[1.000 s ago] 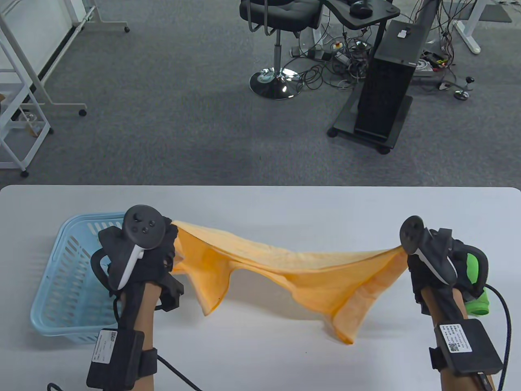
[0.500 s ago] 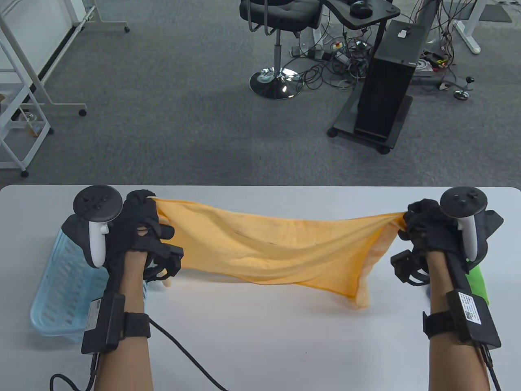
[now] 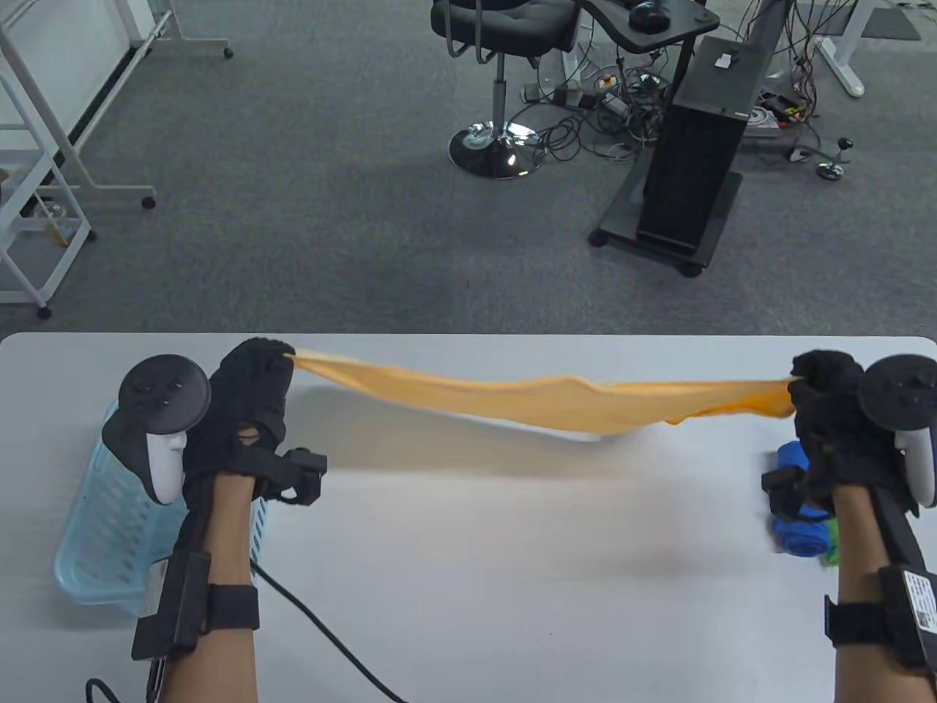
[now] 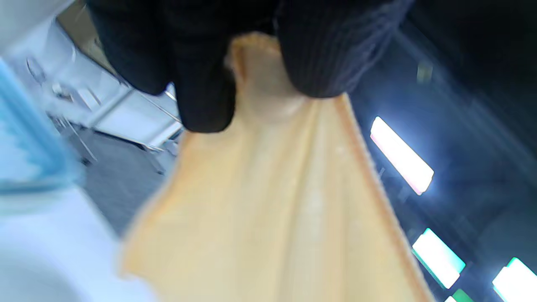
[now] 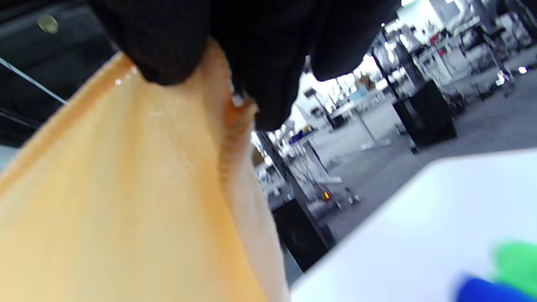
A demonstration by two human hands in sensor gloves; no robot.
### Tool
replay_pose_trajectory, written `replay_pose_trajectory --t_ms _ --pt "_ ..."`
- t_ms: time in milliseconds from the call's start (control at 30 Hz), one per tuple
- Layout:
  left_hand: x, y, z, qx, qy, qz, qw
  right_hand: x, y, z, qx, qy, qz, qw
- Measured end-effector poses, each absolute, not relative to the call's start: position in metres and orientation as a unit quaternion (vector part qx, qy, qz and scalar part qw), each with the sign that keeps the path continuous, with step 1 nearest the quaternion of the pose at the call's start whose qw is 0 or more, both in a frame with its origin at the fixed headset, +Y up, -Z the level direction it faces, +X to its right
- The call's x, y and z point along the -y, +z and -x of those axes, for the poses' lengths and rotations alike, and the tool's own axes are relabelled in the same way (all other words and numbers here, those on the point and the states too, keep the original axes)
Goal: Roll rectangular towel into towel roll
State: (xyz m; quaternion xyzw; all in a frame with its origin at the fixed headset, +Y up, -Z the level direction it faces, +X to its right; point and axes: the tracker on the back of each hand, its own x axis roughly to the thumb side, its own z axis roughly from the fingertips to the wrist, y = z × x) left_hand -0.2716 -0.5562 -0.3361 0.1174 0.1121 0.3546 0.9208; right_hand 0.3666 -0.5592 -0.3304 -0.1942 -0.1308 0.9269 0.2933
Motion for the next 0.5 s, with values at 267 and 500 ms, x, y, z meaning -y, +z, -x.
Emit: replay_pose_trajectory --t_ms 267,500 --pt "0.616 -0.300 0.256 -0.123 0.285 -0.027 0.950 0.652 -0.288 -0.388 0.012 0.933 0.244 0.265" --pt "0.626 -0.300 0.247 -0.170 0.228 0.013 0.959 0.651 -0.288 -0.384 -0.014 0.944 0.228 0.238"
